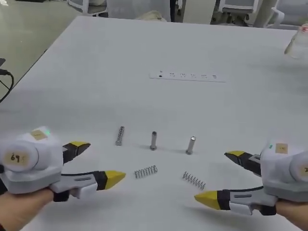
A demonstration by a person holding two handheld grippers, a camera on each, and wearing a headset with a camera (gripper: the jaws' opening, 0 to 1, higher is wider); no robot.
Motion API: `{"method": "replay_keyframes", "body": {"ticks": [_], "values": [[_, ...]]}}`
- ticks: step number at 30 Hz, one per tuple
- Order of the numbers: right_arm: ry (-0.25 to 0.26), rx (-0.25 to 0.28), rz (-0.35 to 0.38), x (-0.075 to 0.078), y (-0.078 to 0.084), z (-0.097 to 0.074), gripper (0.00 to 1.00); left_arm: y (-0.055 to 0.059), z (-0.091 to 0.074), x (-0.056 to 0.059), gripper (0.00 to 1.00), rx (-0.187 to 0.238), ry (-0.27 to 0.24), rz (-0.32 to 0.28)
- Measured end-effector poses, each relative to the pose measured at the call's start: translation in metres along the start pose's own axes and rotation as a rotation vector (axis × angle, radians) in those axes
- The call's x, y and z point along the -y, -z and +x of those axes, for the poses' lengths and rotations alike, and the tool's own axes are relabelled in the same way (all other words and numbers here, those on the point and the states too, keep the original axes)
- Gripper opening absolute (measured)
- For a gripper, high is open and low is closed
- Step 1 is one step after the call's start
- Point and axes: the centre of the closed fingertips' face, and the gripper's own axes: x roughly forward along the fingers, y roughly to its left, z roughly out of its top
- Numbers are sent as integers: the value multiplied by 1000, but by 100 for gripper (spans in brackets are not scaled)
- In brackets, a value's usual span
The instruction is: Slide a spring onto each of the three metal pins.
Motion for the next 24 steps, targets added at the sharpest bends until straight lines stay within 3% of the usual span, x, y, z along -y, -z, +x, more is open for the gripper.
{"method": "replay_keyframes", "body": {"ticks": [6,10,13,24], "values": [[9,5,4,3,0,-1,87,-21,9,-16,66,8,-4,16],[16,10,7,5,-1,-3,87,-29,18,-24,64,0,-10,27],[19,13,5,5,-3,-4,87,-30,27,-29,63,-18,-10,40],[26,24,4,6,-6,-5,87,-25,58,-50,53,-68,-52,-6]]}}
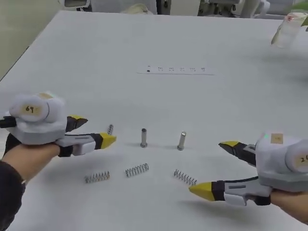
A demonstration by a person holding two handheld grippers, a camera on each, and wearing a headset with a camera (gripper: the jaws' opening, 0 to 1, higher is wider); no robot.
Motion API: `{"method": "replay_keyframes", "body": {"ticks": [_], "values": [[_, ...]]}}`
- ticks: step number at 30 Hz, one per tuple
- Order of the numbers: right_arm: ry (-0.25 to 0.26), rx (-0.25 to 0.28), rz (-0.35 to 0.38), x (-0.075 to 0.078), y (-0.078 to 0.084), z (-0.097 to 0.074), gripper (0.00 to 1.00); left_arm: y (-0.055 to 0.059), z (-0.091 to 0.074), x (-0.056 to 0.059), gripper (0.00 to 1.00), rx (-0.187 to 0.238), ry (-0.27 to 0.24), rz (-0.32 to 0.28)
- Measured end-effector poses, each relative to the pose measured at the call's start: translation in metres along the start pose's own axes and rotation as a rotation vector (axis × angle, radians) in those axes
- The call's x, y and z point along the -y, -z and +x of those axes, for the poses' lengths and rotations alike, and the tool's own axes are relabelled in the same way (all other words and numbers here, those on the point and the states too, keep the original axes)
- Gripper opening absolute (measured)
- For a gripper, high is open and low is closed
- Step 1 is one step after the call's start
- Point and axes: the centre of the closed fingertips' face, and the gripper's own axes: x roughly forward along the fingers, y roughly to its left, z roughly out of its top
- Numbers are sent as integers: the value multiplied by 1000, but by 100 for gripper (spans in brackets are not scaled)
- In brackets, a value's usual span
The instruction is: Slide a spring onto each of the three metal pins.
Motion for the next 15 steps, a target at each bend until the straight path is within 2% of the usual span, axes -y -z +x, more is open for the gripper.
{"method": "replay_keyframes", "body": {"ticks": [6,15], "values": [[-1,-4,-1,0,1,1,87,1,15,-9,40,-37,-49,2],[1,-3,4,2,3,1,87,7,35,-7,33,-92,-55,6]]}}
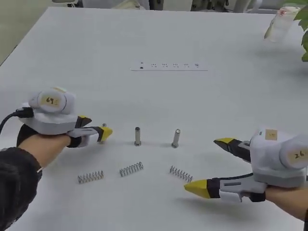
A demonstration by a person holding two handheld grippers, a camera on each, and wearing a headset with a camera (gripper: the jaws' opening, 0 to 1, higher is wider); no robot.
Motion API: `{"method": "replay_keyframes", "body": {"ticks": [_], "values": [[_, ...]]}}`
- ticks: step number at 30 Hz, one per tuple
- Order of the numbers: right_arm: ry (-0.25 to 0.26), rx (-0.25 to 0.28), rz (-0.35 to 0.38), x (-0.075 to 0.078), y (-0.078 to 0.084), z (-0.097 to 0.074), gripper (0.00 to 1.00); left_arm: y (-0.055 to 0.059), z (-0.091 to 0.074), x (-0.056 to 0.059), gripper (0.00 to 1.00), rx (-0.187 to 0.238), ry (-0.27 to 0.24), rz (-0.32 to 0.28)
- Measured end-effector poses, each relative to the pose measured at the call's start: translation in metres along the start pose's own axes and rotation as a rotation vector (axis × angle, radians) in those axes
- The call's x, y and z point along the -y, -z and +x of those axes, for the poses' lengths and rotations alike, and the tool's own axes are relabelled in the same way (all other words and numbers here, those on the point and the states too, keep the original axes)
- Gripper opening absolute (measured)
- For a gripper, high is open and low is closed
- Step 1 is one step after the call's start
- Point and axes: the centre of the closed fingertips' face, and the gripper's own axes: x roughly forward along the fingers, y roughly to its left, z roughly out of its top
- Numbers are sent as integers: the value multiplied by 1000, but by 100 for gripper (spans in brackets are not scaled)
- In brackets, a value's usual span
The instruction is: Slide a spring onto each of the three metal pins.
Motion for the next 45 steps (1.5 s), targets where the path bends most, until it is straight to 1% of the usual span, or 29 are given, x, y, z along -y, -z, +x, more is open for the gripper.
{"method": "replay_keyframes", "body": {"ticks": [2,4,5,8,10,13,23,25,27,34,38,45], "values": [[-1,-1,-1,0,0,0,87,1,3,-1,30,-13,-11,-8],[0,0,3,0,0,0,87,1,5,-2,25,-24,-18,-3],[1,0,5,1,1,0,87,1,6,-2,24,-26,-18,-4],[3,0,9,1,2,0,87,6,10,-3,22,-59,-23,1],[2,0,11,1,2,0,87,6,12,-3,20,-67,-25,8],[2,0,12,1,2,0,87,8,15,-4,18,-78,-22,3],[5,4,17,2,2,0,86,11,20,-6,15,-100,-37,-11],[5,6,20,2,2,0,86,12,21,-6,13,-111,-45,0],[8,7,20,2,1,-1,86,11,22,-4,10,-114,-39,14],[7,9,24,3,2,-1,86,11,24,-4,8,-120,-39,31],[7,10,26,4,2,-1,85,11,25,0,4,-123,-37,65],[6,11,29,3,2,-2,85,12,23,2,3,-133,-37,74]]}}
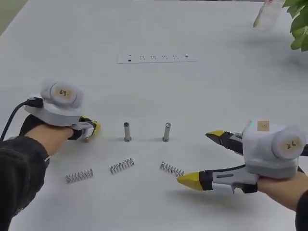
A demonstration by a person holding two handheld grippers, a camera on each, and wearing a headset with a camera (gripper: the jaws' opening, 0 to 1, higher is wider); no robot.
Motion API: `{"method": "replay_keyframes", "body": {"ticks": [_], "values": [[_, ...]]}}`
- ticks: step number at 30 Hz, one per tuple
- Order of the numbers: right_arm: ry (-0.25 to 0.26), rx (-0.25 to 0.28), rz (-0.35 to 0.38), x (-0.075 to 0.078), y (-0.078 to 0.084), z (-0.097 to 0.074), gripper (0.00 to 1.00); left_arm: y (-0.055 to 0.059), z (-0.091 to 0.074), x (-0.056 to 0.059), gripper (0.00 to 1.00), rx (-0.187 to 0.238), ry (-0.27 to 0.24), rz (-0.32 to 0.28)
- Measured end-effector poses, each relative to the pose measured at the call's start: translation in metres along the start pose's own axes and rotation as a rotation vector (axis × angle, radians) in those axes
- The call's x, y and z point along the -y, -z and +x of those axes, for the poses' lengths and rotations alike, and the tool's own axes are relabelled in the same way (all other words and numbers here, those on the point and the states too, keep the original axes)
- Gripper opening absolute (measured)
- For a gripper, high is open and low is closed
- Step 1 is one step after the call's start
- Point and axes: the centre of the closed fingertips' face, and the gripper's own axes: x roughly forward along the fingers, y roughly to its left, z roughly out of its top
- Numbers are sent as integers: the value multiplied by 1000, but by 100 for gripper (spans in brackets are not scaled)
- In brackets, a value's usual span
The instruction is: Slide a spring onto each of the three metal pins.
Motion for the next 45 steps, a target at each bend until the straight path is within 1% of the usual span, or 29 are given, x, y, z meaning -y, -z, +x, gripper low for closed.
{"method": "replay_keyframes", "body": {"ticks": [9,18,24,31,37,45], "values": [[-7,-2,-3,-2,-1,1,84,-1,0,3,1,-12,-5,24],[-6,-2,-7,-2,-1,1,84,0,-1,3,0,-25,2,10],[-6,-6,-11,-2,-1,1,83,3,-4,4,0,-33,5,0],[-8,-4,-14,-3,-2,2,83,0,-12,6,0,-23,11,-1],[-12,-6,-22,-4,-2,2,83,-1,-19,4,0,-12,8,-13],[-15,-4,-29,-6,-4,3,83,-2,-31,1,0,6,4,-13]]}}
